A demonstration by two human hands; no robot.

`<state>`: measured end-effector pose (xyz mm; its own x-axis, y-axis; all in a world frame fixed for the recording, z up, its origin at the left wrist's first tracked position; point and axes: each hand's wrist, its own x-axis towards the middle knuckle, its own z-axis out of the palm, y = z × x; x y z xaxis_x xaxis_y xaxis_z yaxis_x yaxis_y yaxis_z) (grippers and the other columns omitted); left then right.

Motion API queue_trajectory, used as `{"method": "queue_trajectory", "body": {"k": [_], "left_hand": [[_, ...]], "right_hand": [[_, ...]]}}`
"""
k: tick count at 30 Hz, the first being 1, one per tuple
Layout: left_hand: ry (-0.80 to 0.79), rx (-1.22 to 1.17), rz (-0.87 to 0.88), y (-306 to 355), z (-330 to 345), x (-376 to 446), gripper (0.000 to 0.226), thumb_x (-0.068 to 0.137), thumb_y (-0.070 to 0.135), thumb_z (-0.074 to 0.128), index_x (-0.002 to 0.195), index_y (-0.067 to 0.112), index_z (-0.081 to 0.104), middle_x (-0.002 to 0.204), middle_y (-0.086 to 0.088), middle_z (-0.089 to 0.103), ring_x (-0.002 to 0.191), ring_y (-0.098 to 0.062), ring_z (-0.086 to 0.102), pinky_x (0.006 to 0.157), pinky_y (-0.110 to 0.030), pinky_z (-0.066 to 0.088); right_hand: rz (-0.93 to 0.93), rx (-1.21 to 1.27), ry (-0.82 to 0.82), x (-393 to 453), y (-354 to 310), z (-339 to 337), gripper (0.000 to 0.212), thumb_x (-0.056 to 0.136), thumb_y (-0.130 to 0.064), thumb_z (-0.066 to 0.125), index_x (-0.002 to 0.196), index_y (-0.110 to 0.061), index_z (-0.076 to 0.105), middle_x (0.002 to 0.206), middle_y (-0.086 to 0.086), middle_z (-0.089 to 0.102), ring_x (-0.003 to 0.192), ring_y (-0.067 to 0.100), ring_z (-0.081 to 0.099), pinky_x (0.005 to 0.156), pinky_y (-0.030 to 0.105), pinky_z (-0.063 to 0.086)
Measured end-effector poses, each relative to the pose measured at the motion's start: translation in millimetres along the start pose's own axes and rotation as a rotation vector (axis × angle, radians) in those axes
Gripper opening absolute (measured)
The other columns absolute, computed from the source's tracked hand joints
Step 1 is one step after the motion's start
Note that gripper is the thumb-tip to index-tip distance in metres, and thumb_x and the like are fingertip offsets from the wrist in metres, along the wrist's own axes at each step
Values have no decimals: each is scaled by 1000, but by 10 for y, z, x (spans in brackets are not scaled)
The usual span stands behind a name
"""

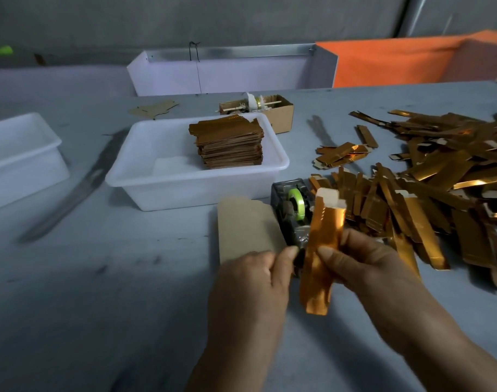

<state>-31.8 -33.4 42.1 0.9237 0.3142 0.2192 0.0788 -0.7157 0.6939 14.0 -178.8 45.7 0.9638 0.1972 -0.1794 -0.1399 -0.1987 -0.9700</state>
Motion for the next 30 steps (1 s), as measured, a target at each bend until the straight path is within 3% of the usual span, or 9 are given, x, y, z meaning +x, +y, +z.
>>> {"method": "queue_trajectory", "body": {"k": [4, 7, 11, 15, 19, 22, 25, 28, 30], "left_hand": [[283, 267, -10, -227, -150, 177, 39, 91, 46, 50, 92, 12, 68, 86, -7, 63, 75, -24, 55, 61, -32, 40], [126, 244, -260, -445, -140, 378, 55, 86, 58, 55, 113, 10, 58, 101, -4, 57, 87, -15, 48, 66, -26, 35], [-38, -119, -394, -616, -11, 478, 39, 81, 41, 73, 90, 4, 64, 70, 2, 62, 58, -7, 56, 40, -10, 34], [-21, -408, -550, -704, -17, 536, 24, 78, 26, 79, 77, 9, 62, 63, -1, 65, 53, -13, 59, 54, -25, 47], [2, -407, -524, -718, -81, 547, 22, 83, 19, 73, 67, 7, 64, 58, -3, 64, 54, -15, 60, 58, -26, 53], [142, -161, -359, -656, -168, 495, 26, 86, 25, 70, 62, 15, 63, 51, 5, 56, 51, -12, 51, 54, -24, 40], [265, -318, -276, -533, -303, 426, 27, 84, 28, 70, 59, 18, 64, 45, 9, 54, 44, -4, 49, 51, -24, 36], [76, -605, -273, -310, -391, 297, 22, 83, 28, 69, 62, 22, 69, 45, 7, 54, 44, 1, 47, 48, -20, 42], [-27, -704, -266, -206, -369, 225, 18, 83, 26, 69, 68, 15, 71, 60, -15, 63, 57, -14, 55, 58, -27, 45]], "right_hand": [[-37, -91, 158, 279, -138, -393, 19, 89, -26, 52, 105, -31, 60, 79, -10, 66, 73, 4, 61, 65, 24, 42], [-44, -448, 325, 613, -160, -656, 38, 91, -29, 54, 128, -19, 50, 92, -7, 55, 81, 14, 57, 62, 26, 43], [-121, -875, 561, 748, -14, -823, 54, 88, -35, 59, 134, -13, 43, 122, 17, 51, 96, 29, 55, 70, 36, 47], [-268, -848, 475, 623, 166, -625, 44, 86, -36, 60, 125, -17, 54, 125, 11, 51, 88, 11, 47, 55, 15, 35], [-420, -858, 416, 455, 183, -427, 29, 86, -29, 61, 112, -16, 64, 120, 6, 55, 94, 9, 47, 64, 12, 33], [-449, -802, 430, 331, 100, -330, 27, 87, -27, 58, 112, -18, 63, 116, -1, 55, 94, 7, 47, 66, 11, 32], [-376, -556, 367, 202, 1, -218, 34, 83, -41, 54, 114, -29, 61, 104, -18, 55, 90, 2, 51, 67, 11, 36], [-199, -89, 112, 52, -137, -54, 40, 65, -55, 54, 103, -43, 61, 95, -19, 67, 88, 2, 64, 63, 13, 48], [-103, 153, -31, 7, -178, 43, 42, 60, -51, 62, 99, -37, 66, 94, -18, 70, 86, 0, 67, 61, 15, 52]]}}
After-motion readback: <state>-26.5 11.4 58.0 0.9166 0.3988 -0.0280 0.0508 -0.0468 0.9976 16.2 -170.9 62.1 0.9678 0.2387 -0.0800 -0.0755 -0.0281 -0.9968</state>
